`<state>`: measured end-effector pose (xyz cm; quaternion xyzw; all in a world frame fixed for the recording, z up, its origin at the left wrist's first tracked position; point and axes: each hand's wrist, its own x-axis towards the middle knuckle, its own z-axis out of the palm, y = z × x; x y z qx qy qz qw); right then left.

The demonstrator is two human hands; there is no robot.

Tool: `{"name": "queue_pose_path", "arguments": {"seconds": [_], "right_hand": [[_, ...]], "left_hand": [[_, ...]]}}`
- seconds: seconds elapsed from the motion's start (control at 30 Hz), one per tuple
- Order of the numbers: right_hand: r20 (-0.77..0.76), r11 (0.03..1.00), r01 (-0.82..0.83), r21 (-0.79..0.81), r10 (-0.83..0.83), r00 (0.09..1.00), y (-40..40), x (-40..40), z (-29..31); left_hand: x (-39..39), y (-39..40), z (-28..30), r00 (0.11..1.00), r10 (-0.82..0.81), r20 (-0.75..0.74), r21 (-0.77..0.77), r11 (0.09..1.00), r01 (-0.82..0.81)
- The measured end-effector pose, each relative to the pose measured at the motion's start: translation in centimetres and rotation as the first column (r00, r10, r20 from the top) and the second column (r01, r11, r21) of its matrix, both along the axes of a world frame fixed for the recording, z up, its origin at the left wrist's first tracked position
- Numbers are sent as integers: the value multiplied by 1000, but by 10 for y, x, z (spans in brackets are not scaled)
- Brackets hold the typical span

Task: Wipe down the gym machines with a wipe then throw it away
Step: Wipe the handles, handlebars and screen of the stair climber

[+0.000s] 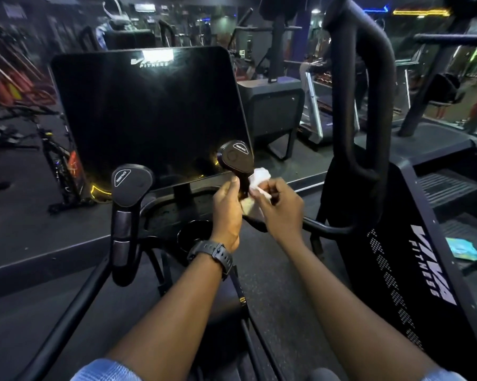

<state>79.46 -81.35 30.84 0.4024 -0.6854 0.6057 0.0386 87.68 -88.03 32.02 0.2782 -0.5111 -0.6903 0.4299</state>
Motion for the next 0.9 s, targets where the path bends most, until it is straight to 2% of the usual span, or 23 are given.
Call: {"name": "queue_pose_path", "arguments": {"seconds": [0.07,0.17,0.27,0.33,0.43,0.5,0.67,0.9], "right_hand": [[-69,998,-50,-39,47,996,-11,5,11],[-163,999,-16,38,22,986,-3,-1,-13],[-78,994,19,103,-11,997,18,-10,-40],[-96,995,15,95,-6,995,16,-9,-36],[-235,997,-2,73,19,972,0,-6,-10],[-271,995,-14,98,40,962,0,-9,-8],[-121,982,-28,188,52,991,37,-15,-58],[-53,981,1,193,9,999,31,-21,-54]], "left_hand": [[0,1,-1,1000,8,7,-23,1000,-8],[0,0,-5,1000,-5,6,-12,1000,5],[-1,-1,-13,998,-27,53,-73,997,31],[-2,2,-17,996,-27,84,-93,995,35],[-6,8,-17,995,20,98,-106,994,-10],[-6,9,-17,995,29,97,-109,994,-19],[-4,7,-24,996,2,89,-110,994,8],[-6,14,-30,996,26,90,-117,993,-15]]}}
